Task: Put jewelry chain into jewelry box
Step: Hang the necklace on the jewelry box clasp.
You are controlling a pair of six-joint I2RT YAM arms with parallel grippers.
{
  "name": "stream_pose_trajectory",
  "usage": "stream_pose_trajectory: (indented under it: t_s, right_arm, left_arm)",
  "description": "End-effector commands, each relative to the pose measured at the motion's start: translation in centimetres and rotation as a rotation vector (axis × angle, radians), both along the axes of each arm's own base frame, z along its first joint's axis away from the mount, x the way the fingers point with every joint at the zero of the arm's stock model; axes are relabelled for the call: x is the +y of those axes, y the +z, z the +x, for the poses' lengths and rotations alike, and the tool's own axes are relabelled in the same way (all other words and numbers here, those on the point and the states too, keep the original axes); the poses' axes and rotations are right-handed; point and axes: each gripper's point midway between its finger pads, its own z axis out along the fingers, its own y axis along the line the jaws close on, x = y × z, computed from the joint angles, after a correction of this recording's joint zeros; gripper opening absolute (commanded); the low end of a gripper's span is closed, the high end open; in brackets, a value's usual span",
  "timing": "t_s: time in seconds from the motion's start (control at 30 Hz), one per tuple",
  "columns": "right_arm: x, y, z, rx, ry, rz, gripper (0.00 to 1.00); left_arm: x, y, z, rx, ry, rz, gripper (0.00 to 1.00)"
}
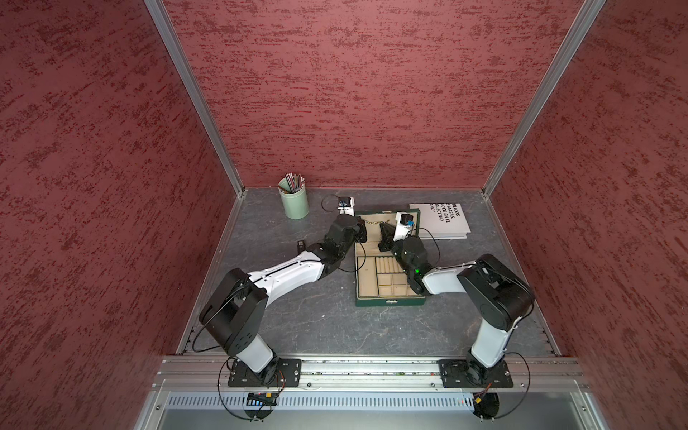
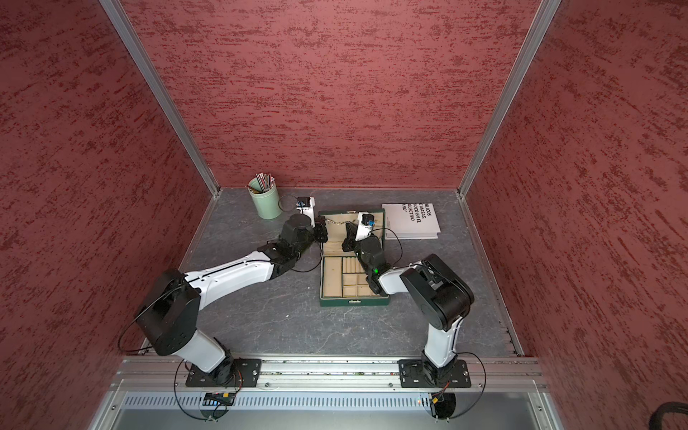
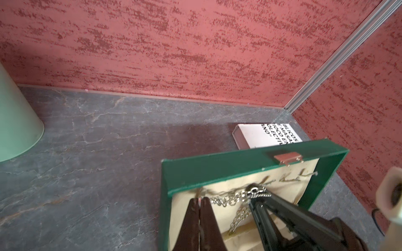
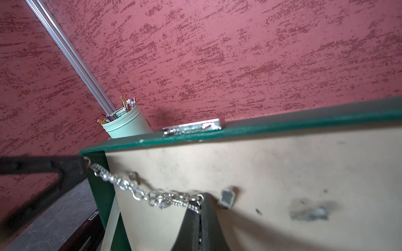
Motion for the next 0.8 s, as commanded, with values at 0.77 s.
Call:
stream_pose_trajectory:
  t_s: [0.77]
  right_arm:
    - [-0.1,-1.9,-0.6,0.103,-0.023,0.061,0.08]
  left_arm:
    - [-0.2,-0.3,-1.6,-0.015,-0.001,0.033,0.0]
